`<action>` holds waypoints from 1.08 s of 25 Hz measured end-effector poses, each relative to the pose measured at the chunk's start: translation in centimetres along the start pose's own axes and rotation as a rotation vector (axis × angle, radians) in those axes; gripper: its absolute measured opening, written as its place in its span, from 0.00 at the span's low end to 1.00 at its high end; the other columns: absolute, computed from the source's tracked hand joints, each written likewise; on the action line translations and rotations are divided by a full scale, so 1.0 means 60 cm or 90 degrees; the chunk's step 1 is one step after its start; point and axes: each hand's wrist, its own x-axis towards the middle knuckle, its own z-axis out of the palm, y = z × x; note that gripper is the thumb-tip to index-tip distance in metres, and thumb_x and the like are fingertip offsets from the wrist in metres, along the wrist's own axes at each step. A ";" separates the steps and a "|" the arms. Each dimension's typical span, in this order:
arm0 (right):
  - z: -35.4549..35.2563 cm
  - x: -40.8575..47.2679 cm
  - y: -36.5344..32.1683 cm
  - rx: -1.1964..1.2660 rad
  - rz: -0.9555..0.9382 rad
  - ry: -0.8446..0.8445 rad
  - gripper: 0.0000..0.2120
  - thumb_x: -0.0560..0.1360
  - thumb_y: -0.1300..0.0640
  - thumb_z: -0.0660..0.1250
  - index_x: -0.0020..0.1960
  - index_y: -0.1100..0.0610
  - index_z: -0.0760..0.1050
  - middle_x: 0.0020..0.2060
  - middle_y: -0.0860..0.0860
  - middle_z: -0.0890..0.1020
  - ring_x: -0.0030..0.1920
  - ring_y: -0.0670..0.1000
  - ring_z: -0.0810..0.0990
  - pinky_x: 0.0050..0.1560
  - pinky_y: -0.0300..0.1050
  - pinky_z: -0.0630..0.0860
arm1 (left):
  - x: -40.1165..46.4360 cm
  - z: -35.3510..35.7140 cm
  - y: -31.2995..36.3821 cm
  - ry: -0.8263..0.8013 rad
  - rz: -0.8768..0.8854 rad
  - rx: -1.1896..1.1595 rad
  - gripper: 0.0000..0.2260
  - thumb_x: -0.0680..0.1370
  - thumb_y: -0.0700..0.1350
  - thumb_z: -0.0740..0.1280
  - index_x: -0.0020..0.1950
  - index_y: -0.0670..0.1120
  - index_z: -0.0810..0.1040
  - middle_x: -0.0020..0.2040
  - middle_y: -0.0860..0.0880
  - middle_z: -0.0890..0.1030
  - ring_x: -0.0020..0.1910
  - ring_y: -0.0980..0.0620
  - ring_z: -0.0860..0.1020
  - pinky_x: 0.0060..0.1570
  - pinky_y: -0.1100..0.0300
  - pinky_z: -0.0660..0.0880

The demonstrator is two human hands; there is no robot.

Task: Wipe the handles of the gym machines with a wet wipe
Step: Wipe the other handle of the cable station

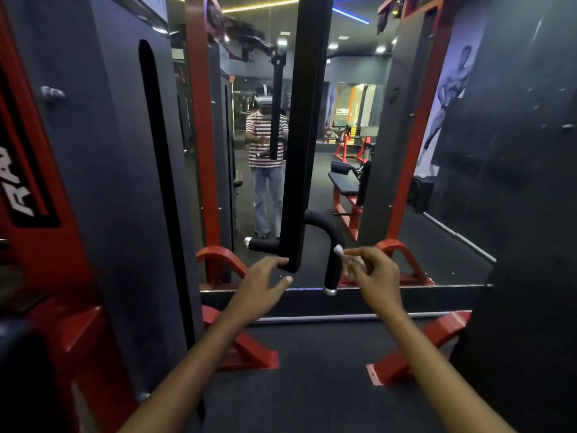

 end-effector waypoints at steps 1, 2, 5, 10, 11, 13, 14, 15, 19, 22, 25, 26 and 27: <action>0.006 0.030 0.001 0.009 -0.009 0.009 0.09 0.71 0.66 0.69 0.44 0.53 0.82 0.40 0.49 0.82 0.40 0.42 0.79 0.41 0.33 0.73 | 0.019 0.001 -0.004 0.017 0.006 -0.004 0.16 0.76 0.42 0.70 0.63 0.45 0.77 0.60 0.50 0.78 0.59 0.53 0.76 0.59 0.66 0.67; 0.010 0.060 0.000 0.020 -0.023 0.018 0.10 0.71 0.67 0.69 0.44 0.53 0.82 0.40 0.48 0.82 0.40 0.42 0.79 0.41 0.35 0.74 | 0.036 0.002 -0.007 0.031 0.013 -0.001 0.16 0.76 0.42 0.69 0.63 0.45 0.77 0.61 0.50 0.78 0.61 0.54 0.75 0.61 0.66 0.66; 0.031 0.154 0.001 -0.005 -0.156 -0.008 0.12 0.70 0.70 0.67 0.45 0.56 0.83 0.41 0.48 0.80 0.41 0.46 0.79 0.43 0.33 0.73 | 0.090 0.007 -0.010 0.044 0.071 0.055 0.16 0.77 0.43 0.67 0.64 0.44 0.75 0.62 0.50 0.77 0.64 0.53 0.73 0.65 0.62 0.66; 0.078 0.287 0.036 0.032 -0.450 -0.209 0.09 0.74 0.67 0.65 0.48 0.59 0.82 0.45 0.51 0.79 0.44 0.49 0.80 0.44 0.41 0.77 | 0.215 0.002 0.010 0.142 0.170 0.187 0.21 0.78 0.47 0.62 0.70 0.43 0.71 0.71 0.47 0.69 0.70 0.50 0.67 0.71 0.57 0.63; 0.089 0.306 0.048 0.067 -0.499 -0.246 0.09 0.76 0.62 0.63 0.48 0.60 0.82 0.45 0.52 0.79 0.44 0.48 0.80 0.44 0.42 0.77 | 0.236 0.003 0.020 0.179 0.182 0.201 0.21 0.78 0.46 0.62 0.70 0.42 0.70 0.72 0.47 0.68 0.71 0.50 0.66 0.71 0.57 0.62; 0.103 0.339 0.076 0.129 -0.585 -0.303 0.14 0.79 0.54 0.60 0.47 0.60 0.82 0.44 0.53 0.80 0.44 0.47 0.80 0.45 0.40 0.77 | 0.270 0.014 0.040 0.264 0.194 0.239 0.21 0.79 0.43 0.64 0.71 0.41 0.69 0.73 0.45 0.66 0.72 0.50 0.65 0.72 0.58 0.61; 0.109 0.353 0.087 0.152 -0.614 -0.331 0.13 0.78 0.56 0.60 0.48 0.60 0.82 0.44 0.53 0.80 0.45 0.47 0.80 0.45 0.41 0.77 | 0.283 0.020 0.051 0.301 0.200 0.274 0.21 0.79 0.42 0.65 0.71 0.41 0.68 0.73 0.45 0.65 0.72 0.50 0.65 0.71 0.59 0.61; 0.115 0.366 0.096 0.177 -0.635 -0.355 0.11 0.78 0.58 0.61 0.49 0.59 0.82 0.45 0.52 0.80 0.45 0.48 0.80 0.45 0.43 0.77 | 0.294 0.025 0.062 0.327 0.207 0.324 0.22 0.79 0.41 0.65 0.72 0.40 0.68 0.74 0.44 0.64 0.73 0.49 0.64 0.71 0.61 0.60; 0.139 0.390 0.128 0.230 -0.694 -0.399 0.10 0.77 0.56 0.64 0.52 0.58 0.82 0.44 0.51 0.79 0.43 0.52 0.78 0.43 0.44 0.76 | 0.330 0.041 0.096 0.304 0.232 0.622 0.23 0.79 0.41 0.65 0.73 0.38 0.65 0.76 0.39 0.59 0.76 0.43 0.58 0.73 0.51 0.60; 0.169 0.386 0.136 0.204 -0.731 -0.401 0.08 0.75 0.61 0.69 0.53 0.56 0.82 0.44 0.50 0.79 0.41 0.53 0.75 0.40 0.49 0.77 | 0.342 0.028 0.109 0.236 0.174 0.850 0.25 0.80 0.43 0.63 0.75 0.40 0.62 0.77 0.41 0.58 0.77 0.42 0.54 0.74 0.45 0.58; 0.179 0.389 0.135 0.245 -0.701 -0.428 0.11 0.73 0.66 0.68 0.50 0.54 0.83 0.44 0.50 0.79 0.42 0.53 0.76 0.42 0.49 0.77 | 0.345 0.028 0.117 0.193 0.118 0.970 0.26 0.81 0.46 0.61 0.77 0.40 0.58 0.78 0.42 0.56 0.77 0.42 0.53 0.74 0.44 0.55; 0.178 0.390 0.130 0.250 -0.708 -0.440 0.11 0.73 0.67 0.67 0.49 0.55 0.83 0.44 0.51 0.79 0.43 0.55 0.76 0.43 0.49 0.77 | 0.346 0.028 0.119 0.195 0.109 0.993 0.26 0.81 0.46 0.60 0.77 0.40 0.57 0.78 0.42 0.57 0.77 0.42 0.53 0.75 0.45 0.54; 0.176 0.391 0.126 0.251 -0.725 -0.450 0.12 0.72 0.68 0.66 0.47 0.55 0.83 0.43 0.51 0.79 0.42 0.56 0.76 0.43 0.49 0.77 | 0.347 0.029 0.121 0.199 0.104 1.013 0.26 0.81 0.47 0.59 0.77 0.39 0.57 0.77 0.42 0.57 0.77 0.42 0.53 0.75 0.45 0.53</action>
